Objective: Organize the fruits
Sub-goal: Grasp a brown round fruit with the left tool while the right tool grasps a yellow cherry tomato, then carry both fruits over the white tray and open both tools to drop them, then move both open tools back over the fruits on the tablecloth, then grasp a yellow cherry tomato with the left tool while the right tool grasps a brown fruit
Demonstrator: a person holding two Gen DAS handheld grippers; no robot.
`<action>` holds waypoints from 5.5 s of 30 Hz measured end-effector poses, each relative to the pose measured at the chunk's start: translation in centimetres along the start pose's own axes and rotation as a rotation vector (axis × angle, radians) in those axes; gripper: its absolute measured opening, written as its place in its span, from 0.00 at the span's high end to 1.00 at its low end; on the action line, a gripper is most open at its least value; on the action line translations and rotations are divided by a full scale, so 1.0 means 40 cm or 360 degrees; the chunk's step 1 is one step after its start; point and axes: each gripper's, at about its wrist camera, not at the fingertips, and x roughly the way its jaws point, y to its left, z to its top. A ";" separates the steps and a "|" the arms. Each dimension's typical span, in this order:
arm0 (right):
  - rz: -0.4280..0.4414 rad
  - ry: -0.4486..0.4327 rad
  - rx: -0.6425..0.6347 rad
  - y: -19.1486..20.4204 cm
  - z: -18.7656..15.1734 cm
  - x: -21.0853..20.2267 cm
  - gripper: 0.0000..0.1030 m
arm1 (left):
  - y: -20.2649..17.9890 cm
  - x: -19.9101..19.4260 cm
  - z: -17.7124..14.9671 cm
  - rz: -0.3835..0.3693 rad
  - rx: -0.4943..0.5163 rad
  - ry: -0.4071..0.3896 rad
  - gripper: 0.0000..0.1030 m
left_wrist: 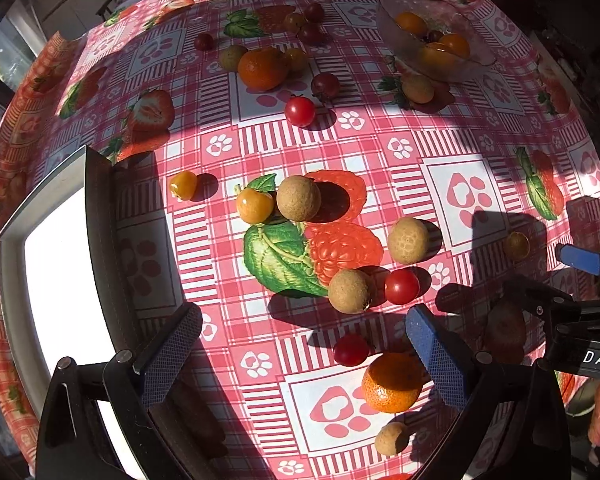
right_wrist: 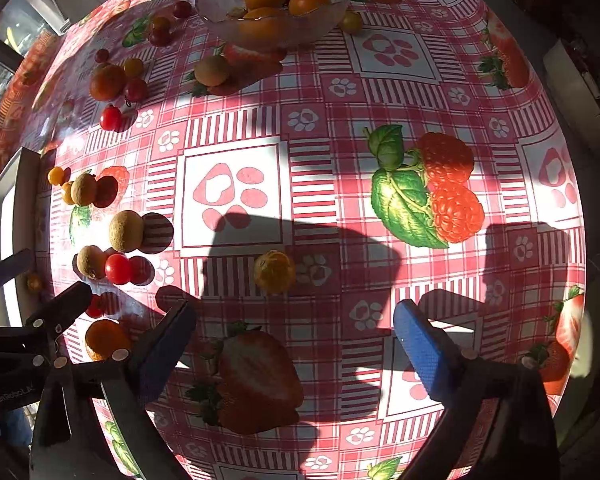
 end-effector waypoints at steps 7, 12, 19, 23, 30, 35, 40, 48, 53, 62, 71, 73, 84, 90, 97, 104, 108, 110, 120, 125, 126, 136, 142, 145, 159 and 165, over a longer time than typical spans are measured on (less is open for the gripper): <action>0.0015 0.0025 -0.0005 0.012 0.048 0.039 0.31 | -0.033 0.026 0.013 -0.0059 0.0034 -0.0006 0.17; -0.0035 -0.0008 -0.0071 0.023 0.060 0.050 0.45 | -0.050 0.019 0.013 -0.0090 0.0041 -0.0031 0.26; 0.0015 -0.0005 -0.0060 0.028 0.083 0.044 0.65 | -0.044 -0.017 -0.011 -0.0087 0.0023 -0.0057 0.30; 0.0030 -0.0014 -0.0054 0.023 0.078 0.035 0.65 | -0.024 -0.022 -0.031 -0.0040 0.0134 -0.0074 0.30; 0.0007 -0.0017 -0.0119 0.034 0.057 0.036 0.58 | -0.059 0.039 -0.002 -0.0033 0.0234 -0.0033 0.30; 0.0001 -0.0034 -0.0144 0.068 0.056 0.043 0.77 | -0.091 0.036 0.008 -0.0055 0.0278 -0.0076 0.59; 0.0165 -0.0014 0.0030 0.010 0.049 0.033 0.77 | -0.082 0.029 0.019 -0.0157 0.0223 -0.0054 0.72; 0.0214 -0.0023 0.0024 0.018 0.040 -0.012 0.77 | 0.019 -0.038 -0.008 -0.0227 0.0080 -0.0080 0.72; 0.0264 -0.0034 -0.0022 0.067 0.038 -0.060 0.77 | 0.092 -0.099 -0.046 -0.0217 0.0014 -0.0118 0.72; 0.0394 -0.0023 -0.0257 0.256 -0.024 -0.131 0.77 | 0.232 -0.151 -0.142 -0.0115 -0.0163 -0.0159 0.72; 0.0549 0.0067 -0.0539 0.545 -0.094 -0.125 0.77 | 0.423 -0.123 -0.273 0.0070 -0.0371 -0.0058 0.72; 0.0569 0.0092 -0.0602 0.603 -0.112 -0.118 0.77 | 0.456 -0.107 -0.299 0.0104 -0.0405 -0.0027 0.72; 0.0456 0.0264 -0.0786 0.765 -0.175 -0.003 0.76 | 0.526 -0.044 -0.378 0.0183 -0.0431 0.0049 0.71; 0.0395 0.0312 -0.0808 0.779 -0.186 0.033 0.75 | 0.526 -0.039 -0.379 0.0297 -0.0390 0.0035 0.34; 0.0423 0.0298 -0.0792 0.801 -0.186 0.037 0.36 | 0.519 -0.030 -0.384 0.0299 -0.0326 0.0045 0.31; 0.0492 0.0218 -0.0731 0.798 -0.154 -0.029 0.21 | 0.500 -0.057 -0.365 0.0318 -0.0296 0.0028 0.19; 0.0498 0.0150 -0.0668 0.754 -0.130 -0.068 0.21 | 0.468 -0.090 -0.330 0.0317 -0.0239 -0.0014 0.19; 0.0475 0.0114 -0.0614 0.714 -0.118 -0.083 0.21 | 0.442 -0.108 -0.312 0.0314 -0.0199 -0.0042 0.19; 0.0279 0.0051 -0.0205 0.398 -0.055 -0.100 0.21 | 0.301 -0.184 -0.188 0.0215 0.0026 -0.0215 0.19; 0.0197 0.0045 -0.0045 0.268 -0.039 -0.082 0.21 | 0.240 -0.174 -0.092 0.0172 0.0093 -0.0247 0.19; 0.0186 0.0046 -0.0025 0.250 -0.035 -0.080 0.21 | 0.220 -0.171 -0.069 0.0171 0.0107 -0.0254 0.19; 0.0171 0.0059 0.0000 0.172 0.012 -0.052 0.21 | 0.171 -0.051 0.097 0.0167 0.0171 -0.0196 0.19; 0.0183 0.0079 -0.0040 0.190 0.052 -0.018 0.21 | 0.173 0.013 0.139 0.0196 0.0187 -0.0141 0.19; 0.0179 0.0079 -0.0075 0.204 0.069 -0.001 0.21 | 0.183 0.035 0.143 0.0199 0.0178 -0.0116 0.19; 0.0092 0.0058 -0.0191 0.270 0.090 0.038 0.58 | 0.152 0.057 0.135 0.0126 0.0204 -0.0111 0.34; 0.0149 0.0051 -0.0135 0.272 0.092 0.035 0.72 | 0.152 0.046 0.128 -0.0029 0.0110 -0.0075 0.78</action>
